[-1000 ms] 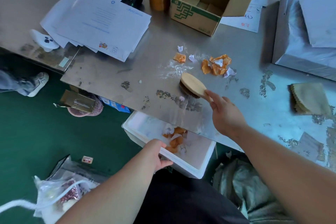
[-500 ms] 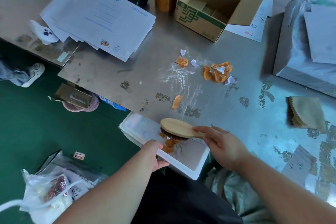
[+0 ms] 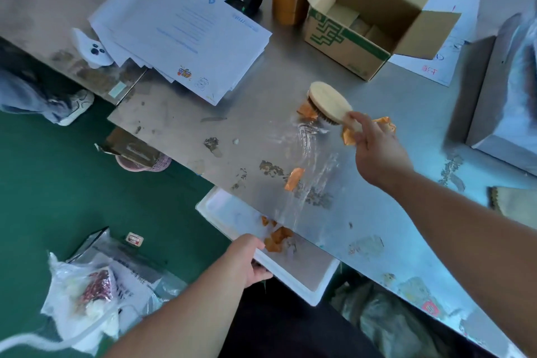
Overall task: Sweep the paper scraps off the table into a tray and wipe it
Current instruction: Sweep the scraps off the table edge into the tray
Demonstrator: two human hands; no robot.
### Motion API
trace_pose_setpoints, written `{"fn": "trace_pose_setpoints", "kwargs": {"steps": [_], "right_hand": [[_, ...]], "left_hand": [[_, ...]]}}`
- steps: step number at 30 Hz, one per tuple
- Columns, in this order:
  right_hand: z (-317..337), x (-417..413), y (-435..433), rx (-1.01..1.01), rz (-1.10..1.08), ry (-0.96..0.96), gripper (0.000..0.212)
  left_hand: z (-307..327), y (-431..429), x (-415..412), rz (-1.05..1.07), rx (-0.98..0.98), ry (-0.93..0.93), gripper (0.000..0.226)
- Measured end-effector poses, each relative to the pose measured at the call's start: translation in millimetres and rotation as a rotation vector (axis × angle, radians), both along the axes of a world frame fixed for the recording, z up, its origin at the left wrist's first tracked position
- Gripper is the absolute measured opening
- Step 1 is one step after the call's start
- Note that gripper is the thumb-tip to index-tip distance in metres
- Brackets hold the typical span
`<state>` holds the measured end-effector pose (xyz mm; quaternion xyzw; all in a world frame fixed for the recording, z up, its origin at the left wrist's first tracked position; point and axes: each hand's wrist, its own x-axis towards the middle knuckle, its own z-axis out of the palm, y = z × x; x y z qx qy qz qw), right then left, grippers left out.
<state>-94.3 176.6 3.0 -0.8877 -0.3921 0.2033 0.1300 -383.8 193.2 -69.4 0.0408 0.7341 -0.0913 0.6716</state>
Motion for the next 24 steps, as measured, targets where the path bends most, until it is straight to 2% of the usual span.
{"fn": "trace_pose_setpoints", "kwargs": {"steps": [4, 8, 12, 20, 24], "right_hand": [[0.8, 30.2, 35.5, -0.021, 0.003, -0.03, 0.05], [-6.0, 52.0, 57.1, -0.136, 0.061, -0.07, 0.061], [-11.0, 55.2, 60.9, -0.15, 0.087, 0.067, 0.052], [-18.8, 22.2, 16.1, -0.106, 0.29, 0.164, 0.044], [-25.9, -4.4, -24.4, -0.083, 0.346, 0.243, 0.047]], "left_hand": [[0.8, 0.6, 2.8, 0.023, -0.013, 0.008, 0.006], [-1.1, 0.4, 3.9, 0.013, -0.008, 0.024, 0.007], [-2.6, 0.7, 4.0, -0.004, 0.007, 0.029, 0.009], [-1.5, 2.8, 5.0, -0.009, 0.012, 0.047, 0.01], [-0.2, 2.9, 6.0, 0.006, 0.006, 0.036, 0.01]]}}
